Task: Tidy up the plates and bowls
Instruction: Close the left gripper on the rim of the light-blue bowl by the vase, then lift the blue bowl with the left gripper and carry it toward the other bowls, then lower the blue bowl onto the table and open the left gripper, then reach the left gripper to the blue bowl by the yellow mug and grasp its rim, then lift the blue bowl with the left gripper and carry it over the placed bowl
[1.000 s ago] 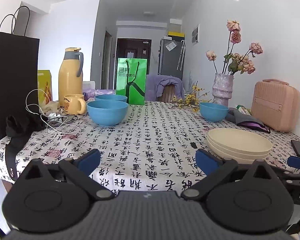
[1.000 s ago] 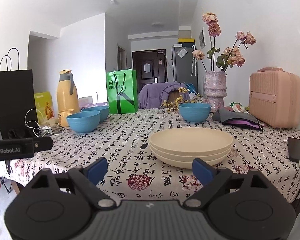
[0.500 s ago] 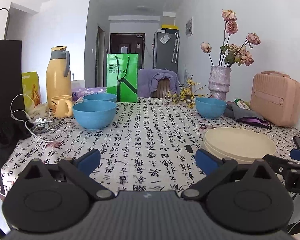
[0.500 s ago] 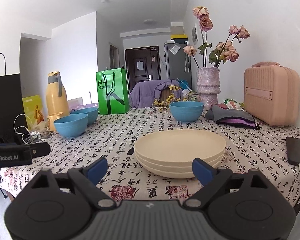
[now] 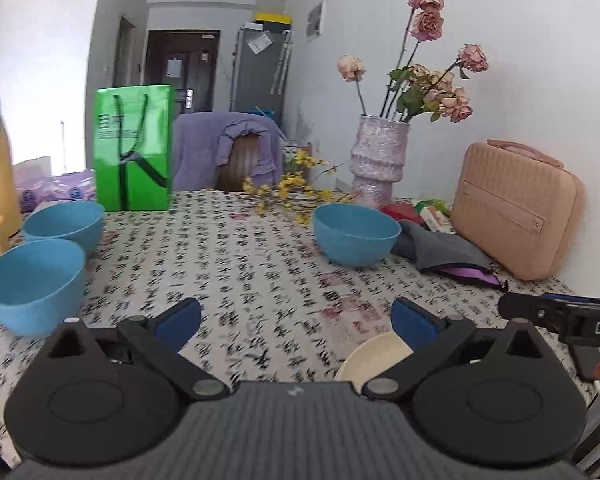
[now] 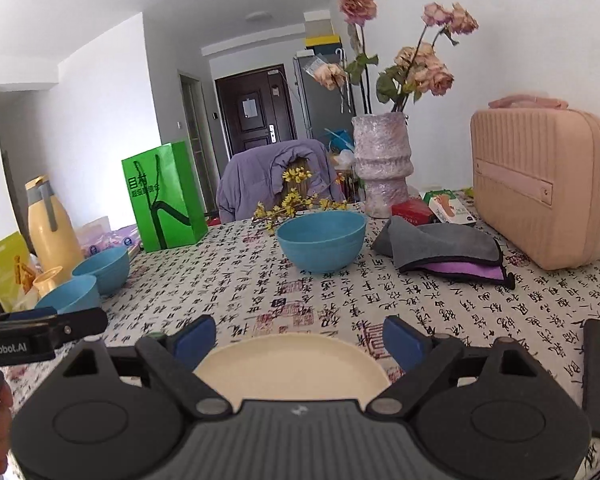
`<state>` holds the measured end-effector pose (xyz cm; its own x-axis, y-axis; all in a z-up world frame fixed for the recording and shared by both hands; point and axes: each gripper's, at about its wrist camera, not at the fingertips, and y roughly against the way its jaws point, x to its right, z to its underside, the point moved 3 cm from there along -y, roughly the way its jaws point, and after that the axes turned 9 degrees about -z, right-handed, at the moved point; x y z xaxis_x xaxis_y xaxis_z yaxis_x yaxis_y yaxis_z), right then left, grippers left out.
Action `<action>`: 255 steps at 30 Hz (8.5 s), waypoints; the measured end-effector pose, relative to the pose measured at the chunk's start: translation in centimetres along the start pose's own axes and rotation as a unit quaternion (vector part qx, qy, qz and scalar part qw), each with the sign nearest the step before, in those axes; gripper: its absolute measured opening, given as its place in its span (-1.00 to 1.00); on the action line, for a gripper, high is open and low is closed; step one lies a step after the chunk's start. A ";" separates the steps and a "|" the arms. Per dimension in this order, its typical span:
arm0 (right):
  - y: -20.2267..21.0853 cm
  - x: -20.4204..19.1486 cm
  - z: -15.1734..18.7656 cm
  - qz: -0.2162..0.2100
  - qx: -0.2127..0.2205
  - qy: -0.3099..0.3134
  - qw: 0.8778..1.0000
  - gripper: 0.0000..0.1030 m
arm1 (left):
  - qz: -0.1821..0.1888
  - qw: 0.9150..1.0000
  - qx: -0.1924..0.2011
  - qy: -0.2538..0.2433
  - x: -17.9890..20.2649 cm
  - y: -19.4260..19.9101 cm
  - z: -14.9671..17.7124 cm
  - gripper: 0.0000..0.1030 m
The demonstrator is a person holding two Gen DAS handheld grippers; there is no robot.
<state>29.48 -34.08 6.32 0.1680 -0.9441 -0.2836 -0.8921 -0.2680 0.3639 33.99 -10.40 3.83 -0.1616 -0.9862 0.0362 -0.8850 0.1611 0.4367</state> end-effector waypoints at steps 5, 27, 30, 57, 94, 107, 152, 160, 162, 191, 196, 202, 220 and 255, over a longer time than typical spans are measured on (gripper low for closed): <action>-5.8 4.1 -4.8 0.004 -0.031 0.006 0.999 0.74 | 0.028 0.999 -0.042 0.009 1.7 -7.3 -4.4 1.00; -32.1 14.4 -12.6 0.019 -0.198 -0.002 0.980 -0.72 | 0.046 0.972 -0.228 0.026 5.3 -33.9 -8.7 -0.57; -32.2 14.4 -12.5 0.012 -0.200 -0.008 0.980 -0.84 | 0.036 0.969 -0.240 0.046 5.0 -34.4 -8.6 -0.69; -6.4 2.4 -9.3 0.024 -0.102 0.045 0.993 -0.88 | 0.025 0.993 -0.114 0.025 5.2 -5.1 -4.7 -0.84; -9.8 -22.5 5.8 -0.103 -0.195 0.074 0.972 -0.84 | -0.104 0.982 -0.128 0.091 -19.8 5.1 6.2 -0.86; -12.4 -21.9 5.8 -0.109 -0.227 0.034 0.967 -0.68 | -0.057 0.983 -0.153 0.083 -21.6 2.1 6.4 -0.79; 7.2 -21.9 13.6 -0.158 0.024 0.141 0.977 0.81 | -0.243 0.966 0.068 0.056 -16.0 22.6 15.4 1.00; 4.2 -22.4 12.0 -0.160 0.025 0.138 0.977 0.80 | -0.255 0.965 0.059 0.038 -17.4 20.0 13.7 1.00; 3.2 -22.5 11.3 -0.160 0.026 0.132 0.978 0.79 | -0.259 0.963 0.062 0.030 -17.9 19.0 12.8 1.00; -25.7 -27.1 -3.5 -0.222 -0.236 0.097 0.941 0.63 | -0.137 0.971 -0.108 0.163 -32.3 -3.2 0.3 0.62; -31.8 -27.4 -3.4 -0.208 -0.292 0.071 0.931 0.35 | -0.103 0.962 -0.157 0.197 -34.1 -6.6 -0.1 0.56; -35.6 -28.5 -2.3 -0.202 -0.320 0.074 0.923 -0.14 | -0.090 0.956 -0.202 0.192 -34.3 -9.8 0.3 0.10; -33.5 -29.7 -2.4 -0.182 -0.304 0.104 0.929 -0.89 | -0.127 0.956 -0.193 0.178 -33.6 -7.0 -0.6 -0.77; -10.8 -24.4 -2.3 -0.145 -0.251 0.098 0.952 -0.87 | -0.076 0.980 -0.153 0.102 -20.2 7.4 1.0 -0.76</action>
<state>36.00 -8.58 11.39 0.4951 -0.8214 -0.2832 -0.4912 -0.5335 0.6885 30.26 10.77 5.43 0.0799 -0.9902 0.1144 -0.7148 0.0231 0.6990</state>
